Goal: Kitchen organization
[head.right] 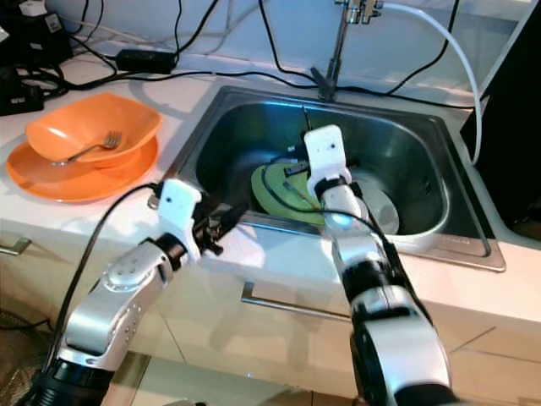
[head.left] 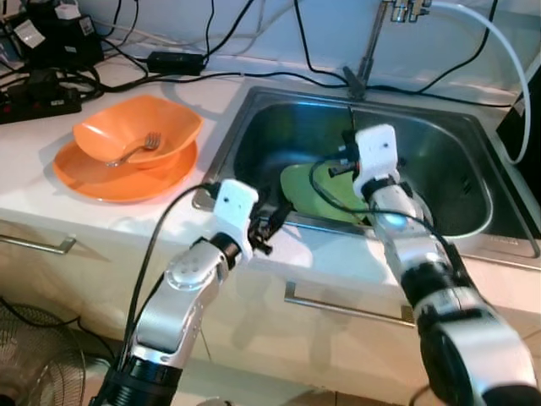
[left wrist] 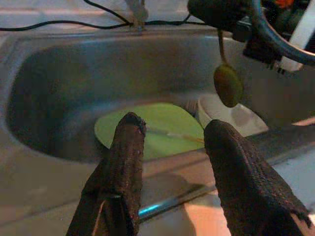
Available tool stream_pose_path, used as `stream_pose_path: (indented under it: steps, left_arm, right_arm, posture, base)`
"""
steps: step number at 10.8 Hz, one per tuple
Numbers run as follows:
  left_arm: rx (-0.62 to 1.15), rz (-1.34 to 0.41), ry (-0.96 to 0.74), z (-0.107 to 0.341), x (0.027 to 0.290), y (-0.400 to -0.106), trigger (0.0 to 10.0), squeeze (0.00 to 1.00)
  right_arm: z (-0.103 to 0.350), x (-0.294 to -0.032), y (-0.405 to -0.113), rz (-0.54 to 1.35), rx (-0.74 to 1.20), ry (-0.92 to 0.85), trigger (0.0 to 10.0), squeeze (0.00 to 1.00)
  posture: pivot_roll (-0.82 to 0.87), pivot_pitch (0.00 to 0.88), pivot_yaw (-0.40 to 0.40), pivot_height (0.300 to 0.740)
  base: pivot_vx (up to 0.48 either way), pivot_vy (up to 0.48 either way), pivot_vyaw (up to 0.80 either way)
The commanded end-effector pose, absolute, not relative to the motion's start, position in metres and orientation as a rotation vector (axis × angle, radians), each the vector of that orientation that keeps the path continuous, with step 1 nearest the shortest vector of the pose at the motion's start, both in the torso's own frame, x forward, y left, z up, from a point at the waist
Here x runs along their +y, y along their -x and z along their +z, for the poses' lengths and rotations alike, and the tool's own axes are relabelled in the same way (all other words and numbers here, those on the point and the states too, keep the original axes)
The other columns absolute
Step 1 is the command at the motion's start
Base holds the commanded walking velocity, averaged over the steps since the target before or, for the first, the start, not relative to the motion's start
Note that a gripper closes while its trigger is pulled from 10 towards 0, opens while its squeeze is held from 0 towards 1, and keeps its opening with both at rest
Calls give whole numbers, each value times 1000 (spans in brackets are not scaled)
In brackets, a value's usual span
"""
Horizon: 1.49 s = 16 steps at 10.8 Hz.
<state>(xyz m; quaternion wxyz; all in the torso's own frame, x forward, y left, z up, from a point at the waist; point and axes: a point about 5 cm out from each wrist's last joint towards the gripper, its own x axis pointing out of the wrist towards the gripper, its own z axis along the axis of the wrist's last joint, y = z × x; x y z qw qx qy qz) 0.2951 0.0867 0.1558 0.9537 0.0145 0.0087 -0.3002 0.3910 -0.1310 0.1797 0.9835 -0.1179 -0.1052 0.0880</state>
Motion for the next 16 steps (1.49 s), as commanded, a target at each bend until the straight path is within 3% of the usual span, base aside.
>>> stream_pose_path:
  steps: [1, 13, 14, 16]
  left_arm:
    - [56, -630, -50, 151, 84, -292, 10000, 0]
    - [138, -670, -84, 150, 82, -281, 10000, 0]
    - [139, -670, -83, 150, 82, -281, 10000, 0]
    - [146, -673, -82, 149, 82, -280, 10000, 0]
  right_arm:
    - [177, -132, -395, 160, -167, 194, 10000, 0]
    - [102, -114, -378, 240, 249, 200, 10000, 0]
    - [102, -113, -378, 243, 250, 197, 10000, 1000]
    - [103, -112, -378, 254, 249, 196, 10000, 1000]
  posture:
    - [170, 74, -20, 740]
    - [219, 85, -45, 740]
    - [220, 85, -45, 740]
    - [217, 77, -43, 740]
  base:
    - [0, 0, 0]
    - [0, 0, 0]
    - [0, 0, 0]
    - [0, 0, 0]
